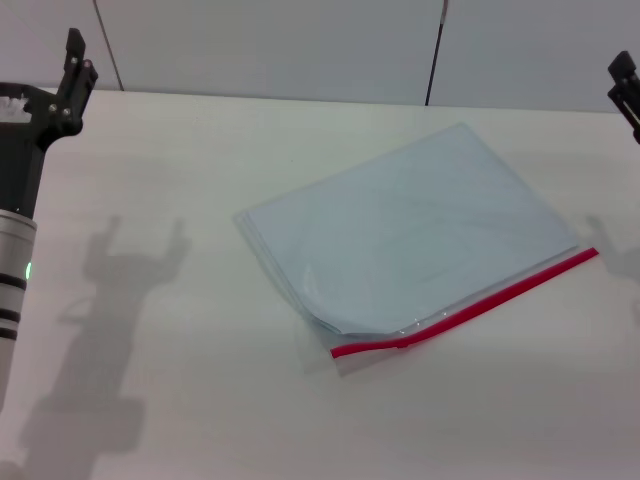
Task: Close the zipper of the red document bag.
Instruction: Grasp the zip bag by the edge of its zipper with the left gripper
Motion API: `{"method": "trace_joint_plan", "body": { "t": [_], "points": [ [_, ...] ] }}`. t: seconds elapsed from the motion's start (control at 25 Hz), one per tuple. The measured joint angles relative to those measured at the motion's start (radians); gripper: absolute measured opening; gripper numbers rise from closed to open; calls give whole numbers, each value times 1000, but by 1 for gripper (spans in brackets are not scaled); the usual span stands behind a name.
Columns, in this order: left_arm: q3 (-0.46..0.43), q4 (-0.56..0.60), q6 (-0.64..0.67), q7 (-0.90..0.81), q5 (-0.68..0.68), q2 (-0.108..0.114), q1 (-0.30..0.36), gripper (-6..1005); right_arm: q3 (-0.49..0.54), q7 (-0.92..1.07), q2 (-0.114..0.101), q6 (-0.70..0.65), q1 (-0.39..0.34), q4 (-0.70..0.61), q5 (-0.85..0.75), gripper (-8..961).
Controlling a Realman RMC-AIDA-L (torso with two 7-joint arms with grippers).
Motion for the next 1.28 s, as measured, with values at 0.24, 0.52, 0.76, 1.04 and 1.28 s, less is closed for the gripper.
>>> {"method": "trace_joint_plan", "body": {
  "t": [0.24, 0.52, 0.76, 1.04, 1.28],
  "points": [
    [2, 65, 66, -2, -1, 22, -1, 837, 2, 28, -1, 10, -10, -14, 7, 837],
    [4, 270, 249, -3, 143, 151, -11, 833, -27, 217, -3, 62, -15, -104, -50, 834],
    [6, 409, 450, -2, 332, 239, -31, 830, -28, 226, -3, 66, -18, -115, -59, 830],
    [7, 618, 805, 0, 546, 355, -82, 826, -25, 223, -3, 68, -21, -118, -59, 827],
    [6, 862, 1042, 3, 603, 480, -113, 823, -24, 221, -3, 80, -25, -124, -60, 824]
  ]
}}
